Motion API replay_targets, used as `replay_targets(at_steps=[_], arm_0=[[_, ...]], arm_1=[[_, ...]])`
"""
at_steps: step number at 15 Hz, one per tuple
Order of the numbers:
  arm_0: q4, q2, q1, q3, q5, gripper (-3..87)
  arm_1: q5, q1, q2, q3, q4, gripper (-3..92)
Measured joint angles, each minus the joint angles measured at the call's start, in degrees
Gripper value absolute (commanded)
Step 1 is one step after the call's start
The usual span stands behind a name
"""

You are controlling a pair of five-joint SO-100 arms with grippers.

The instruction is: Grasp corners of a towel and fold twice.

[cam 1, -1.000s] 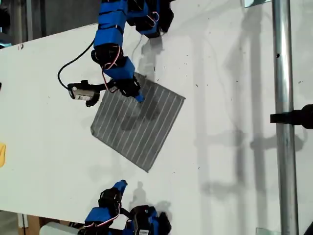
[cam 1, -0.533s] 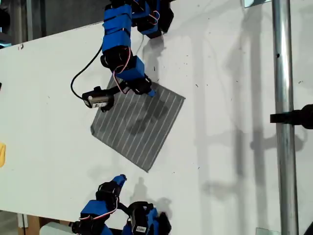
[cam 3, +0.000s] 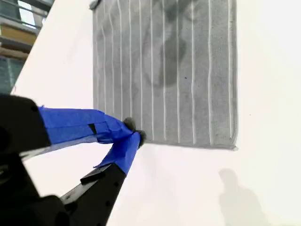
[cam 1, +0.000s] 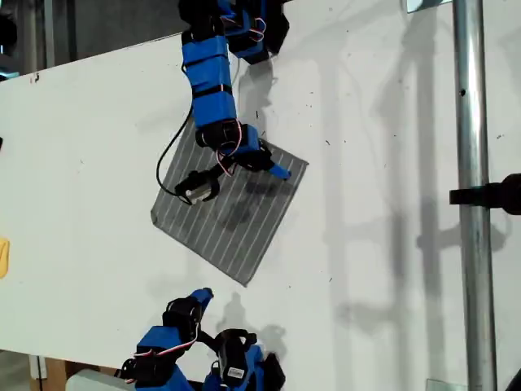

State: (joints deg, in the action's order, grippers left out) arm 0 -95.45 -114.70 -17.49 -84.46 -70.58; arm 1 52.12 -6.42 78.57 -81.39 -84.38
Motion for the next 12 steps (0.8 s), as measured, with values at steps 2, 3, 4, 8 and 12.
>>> replay_targets(at_steps=[2, 3, 4, 8, 12], arm_0=[[0.0, 0.0, 0.0, 0.0, -0.1, -2.9], [0.0, 0.0, 0.0, 0.0, -0.3, -2.9], [0.0, 0.0, 0.0, -0.3, -0.6, -2.9], [0.0, 0.0, 0.0, -1.1, -0.9, -2.9], [0.0, 0.0, 0.0, -1.8, -1.1, -2.9]], arm_1=[[0.0, -0.8, -4.3, -3.5, 5.3, 34.7], [0.0, -1.6, -6.4, -4.3, 7.6, 34.2], [0.0, -2.1, -8.6, -4.4, 9.3, 33.5], [0.1, -2.3, -12.9, -4.7, 14.0, 15.9], [0.4, -3.6, -13.5, -4.2, 16.1, -0.2]])
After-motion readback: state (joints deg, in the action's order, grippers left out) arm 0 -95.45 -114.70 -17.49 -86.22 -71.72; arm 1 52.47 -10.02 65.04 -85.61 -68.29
